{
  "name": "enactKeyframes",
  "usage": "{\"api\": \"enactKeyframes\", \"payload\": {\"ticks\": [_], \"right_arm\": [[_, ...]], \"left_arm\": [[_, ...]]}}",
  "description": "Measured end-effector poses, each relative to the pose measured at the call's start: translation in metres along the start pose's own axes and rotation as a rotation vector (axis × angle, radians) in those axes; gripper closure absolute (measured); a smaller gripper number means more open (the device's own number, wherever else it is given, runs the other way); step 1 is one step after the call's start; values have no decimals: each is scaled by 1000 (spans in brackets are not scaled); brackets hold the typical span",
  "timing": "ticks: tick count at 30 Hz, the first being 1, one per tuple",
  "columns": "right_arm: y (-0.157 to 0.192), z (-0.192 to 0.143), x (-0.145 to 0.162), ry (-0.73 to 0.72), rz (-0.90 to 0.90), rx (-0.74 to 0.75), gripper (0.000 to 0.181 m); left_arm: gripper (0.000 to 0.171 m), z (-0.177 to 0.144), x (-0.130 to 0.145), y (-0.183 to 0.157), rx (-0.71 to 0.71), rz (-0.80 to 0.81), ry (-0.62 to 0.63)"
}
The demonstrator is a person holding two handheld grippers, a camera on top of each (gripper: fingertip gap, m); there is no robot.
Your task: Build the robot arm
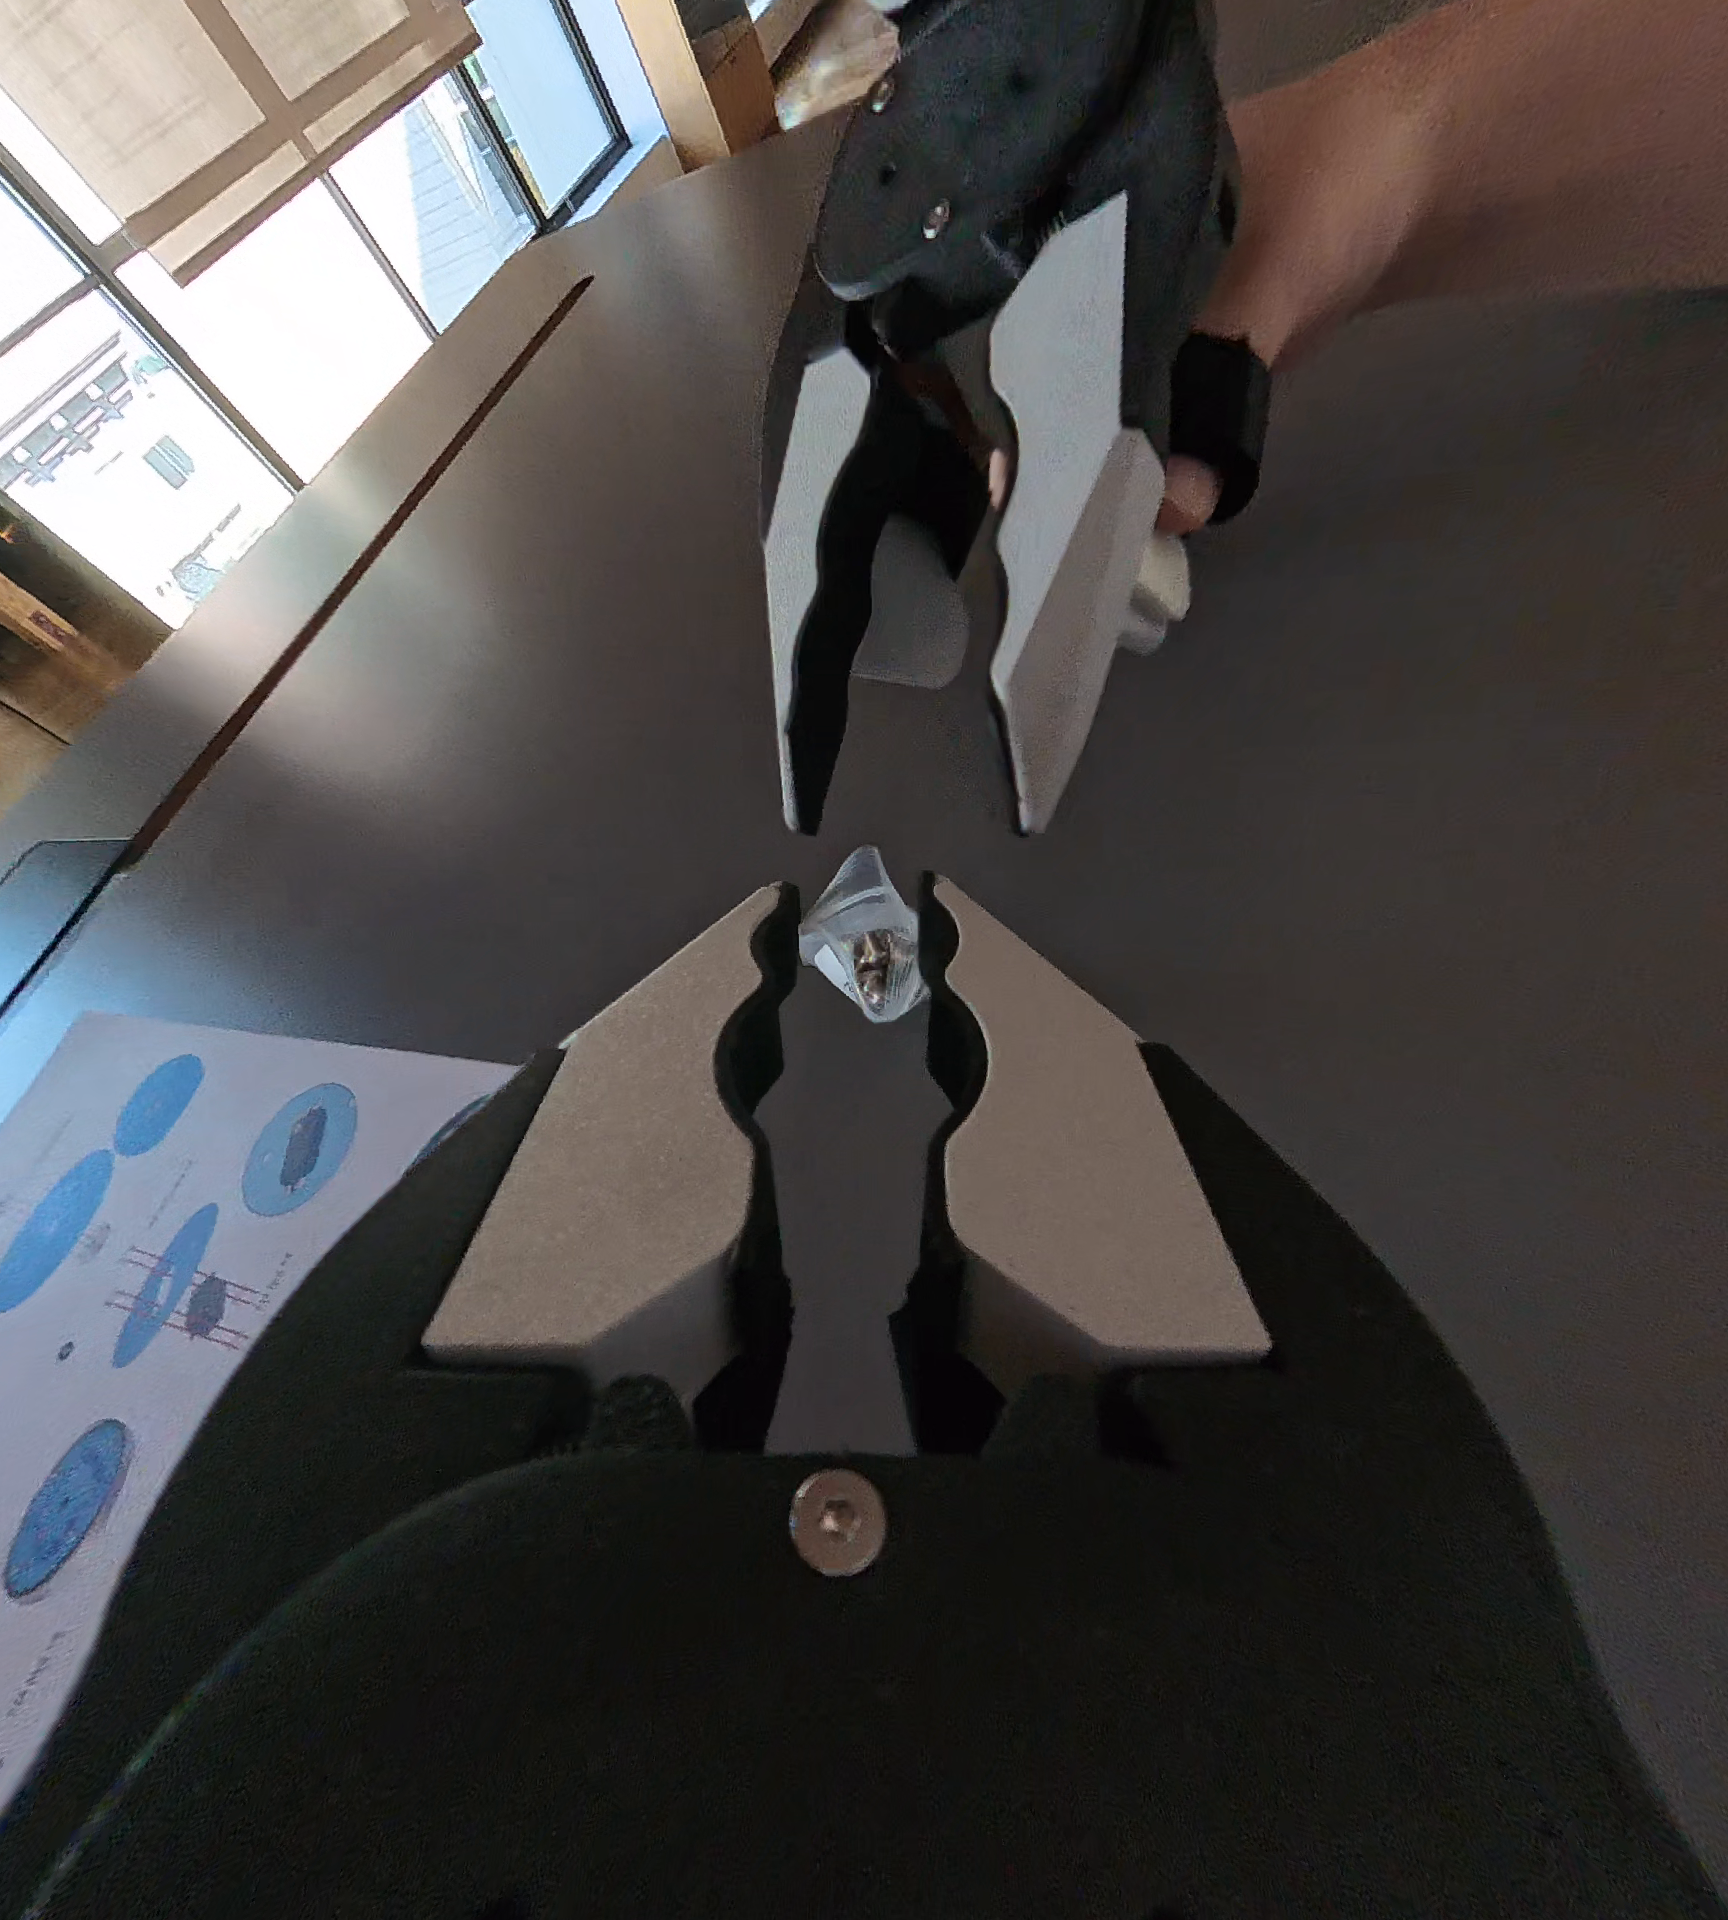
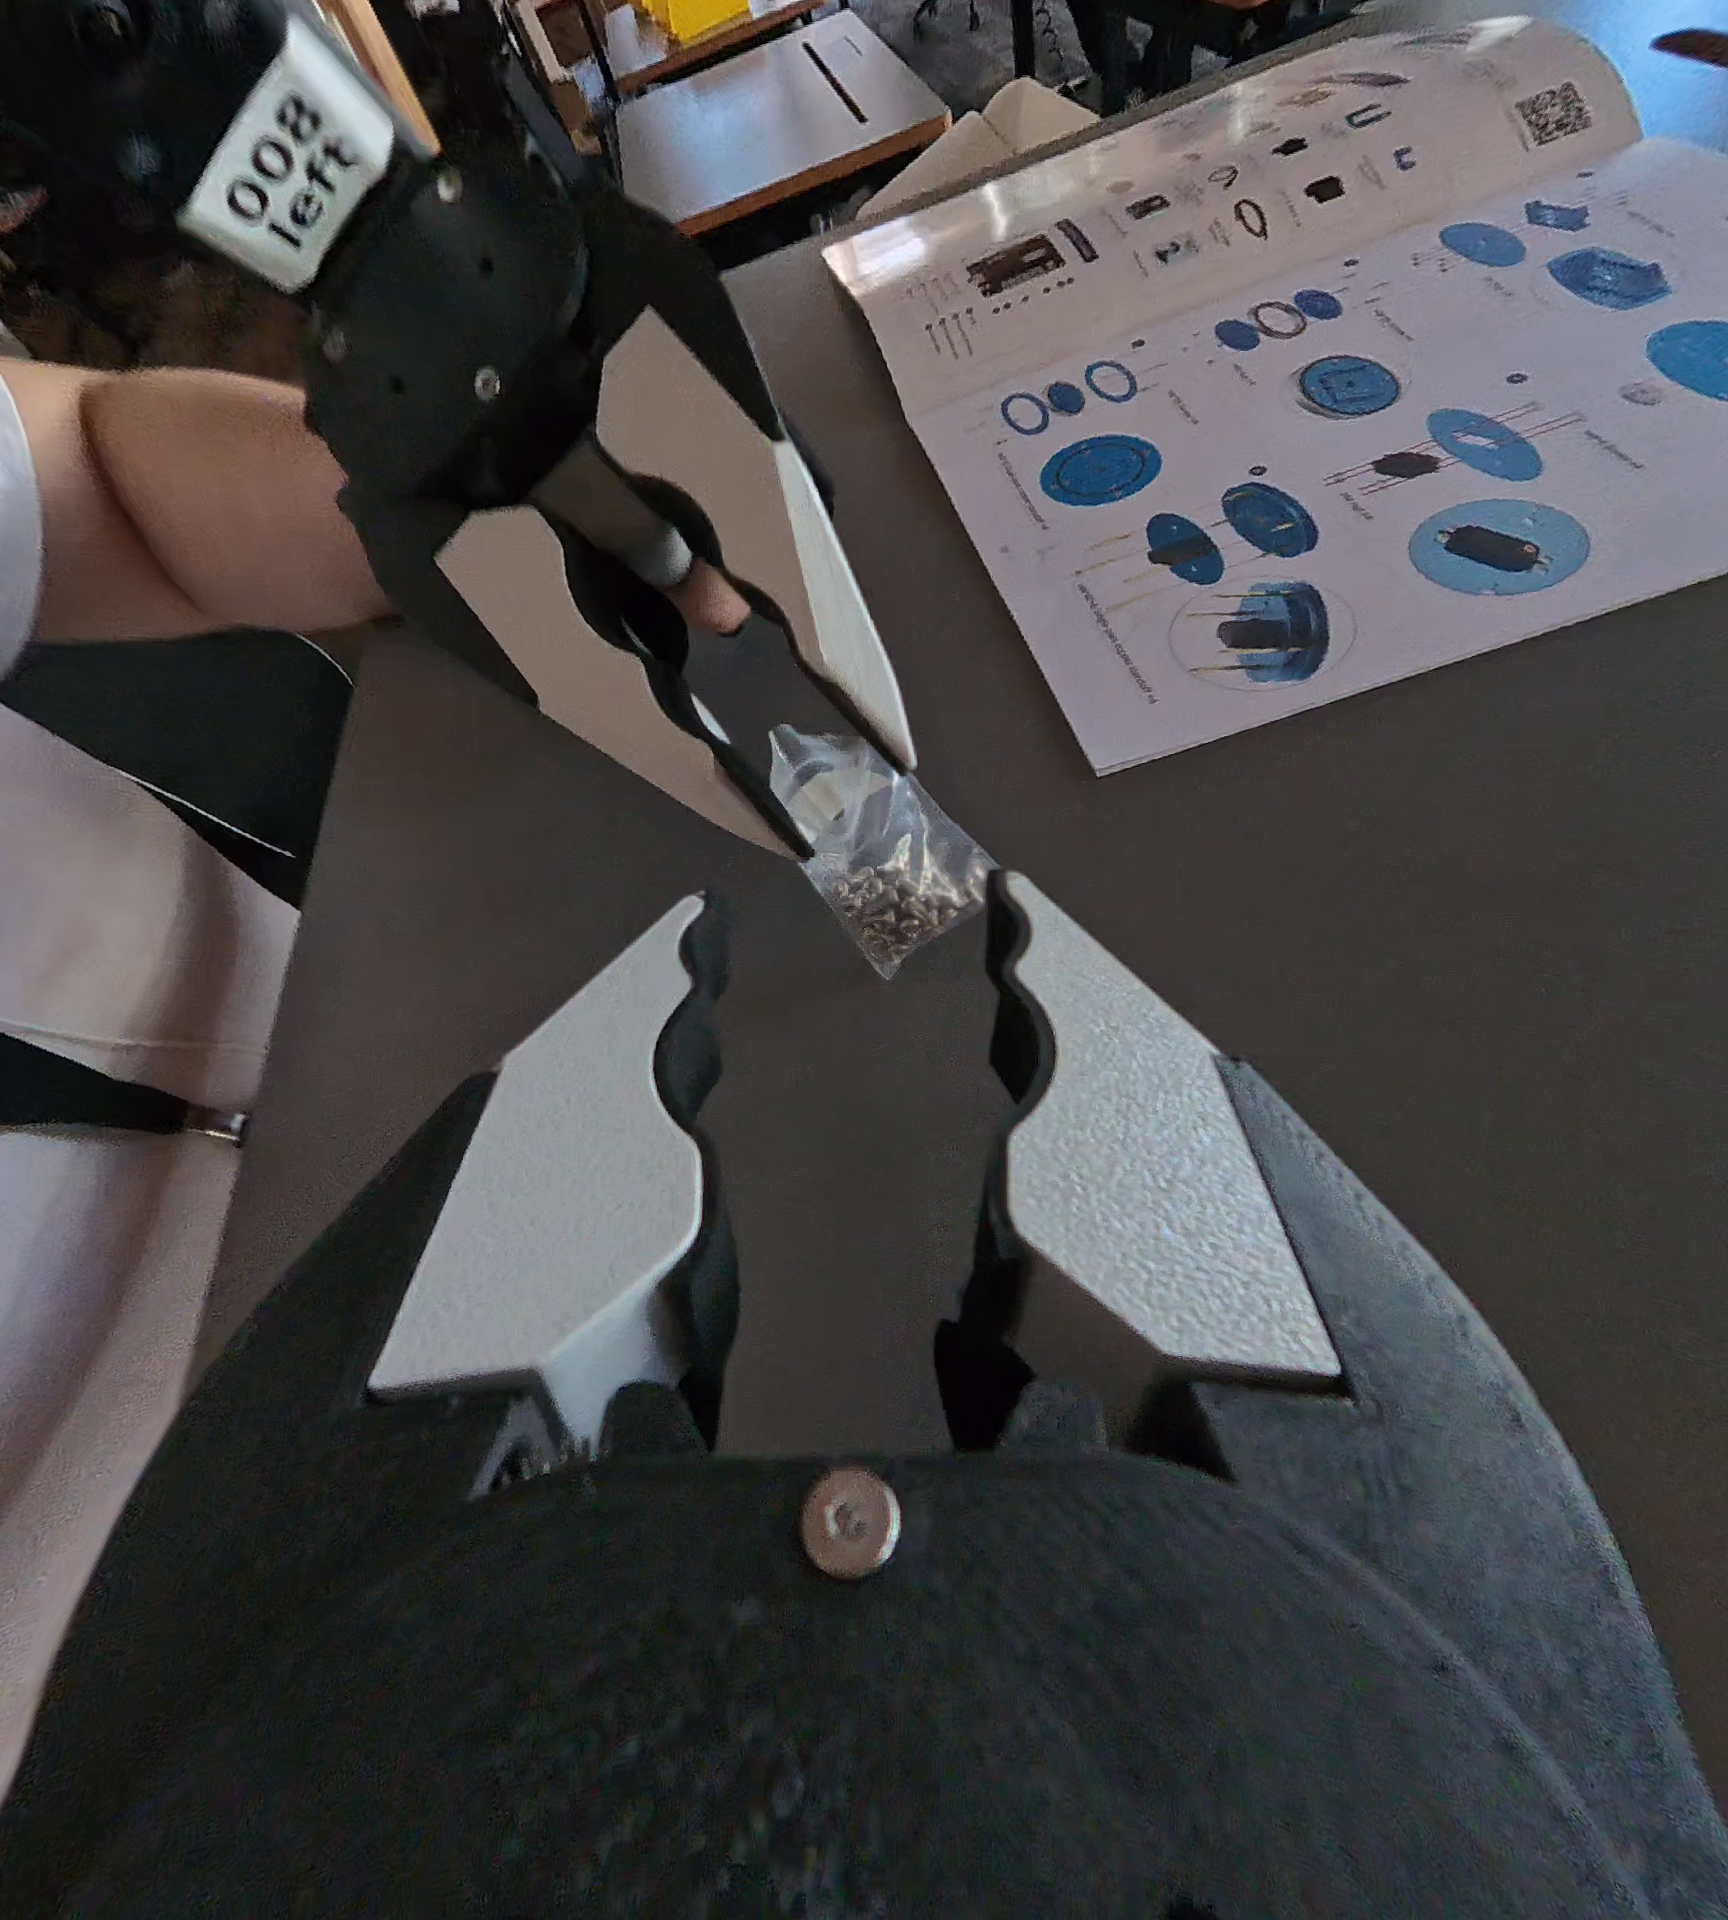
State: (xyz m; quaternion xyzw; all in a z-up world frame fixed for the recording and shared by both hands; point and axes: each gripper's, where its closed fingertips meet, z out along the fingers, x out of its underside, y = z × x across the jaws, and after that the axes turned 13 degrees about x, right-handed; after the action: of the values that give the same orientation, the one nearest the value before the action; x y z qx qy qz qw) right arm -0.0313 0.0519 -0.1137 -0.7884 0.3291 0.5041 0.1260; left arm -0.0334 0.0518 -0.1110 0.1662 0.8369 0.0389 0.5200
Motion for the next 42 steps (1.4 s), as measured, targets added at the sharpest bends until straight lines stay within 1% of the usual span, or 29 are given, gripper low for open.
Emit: {"api": "enactKeyframes", "payload": {"ticks": [2,6,8,9,11,12,13,17,19,20,22,23,25,28,30,33,37,39,41,42], "right_arm": [[-3,10,2,-14,-97,41,123],[4,26,-4,-23,-248,28,124],[6,34,-1,9,-334,25,136],[7,38,0,14,-379,31,136],[6,45,6,56,-426,38,142],[5,48,7,67,-441,43,153],[6,50,9,84,-452,36,159],[3,55,12,106,-478,65,161],[1,55,11,106,-482,82,161],[0,55,11,105,-482,91,161],[-2,56,11,106,-483,107,161],[-3,56,11,108,-483,119,161],[-4,57,11,112,-486,133,161],[-5,58,11,112,-506,151,162],[-6,58,11,112,-512,162,162],[-6,58,11,108,-523,172,162],[-5,58,10,98,-541,186,163],[-6,58,9,87,-561,206,163],[-6,57,9,79,-574,213,162],[-7,57,8,72,-578,219,160]], "left_arm": [[151,-1,1,1,11,-26,-15],[152,-3,4,3,17,-51,-31],[152,-4,3,4,18,-64,-42],[154,-6,3,4,19,-68,-51],[155,-8,2,6,18,-79,-66],[157,-9,2,7,17,-84,-67],[157,-10,4,7,18,-88,-62],[152,-23,14,14,-8,-114,-24],[151,-38,23,22,-60,-209,26],[148,-44,26,21,-63,-265,41],[148,-50,29,8,-40,-373,55],[148,-50,27,3,-40,-413,40],[152,-46,25,-3,-63,-441,25],[156,-38,32,0,-115,-446,77],[158,-31,35,3,-121,-474,79],[163,-23,36,0,-70,-521,74],[165,-18,40,5,-74,-543,83],[169,-16,42,8,-77,-560,80],[171,-14,40,7,-37,-593,66],[171,-14,39,7,-21,-615,50]]}}
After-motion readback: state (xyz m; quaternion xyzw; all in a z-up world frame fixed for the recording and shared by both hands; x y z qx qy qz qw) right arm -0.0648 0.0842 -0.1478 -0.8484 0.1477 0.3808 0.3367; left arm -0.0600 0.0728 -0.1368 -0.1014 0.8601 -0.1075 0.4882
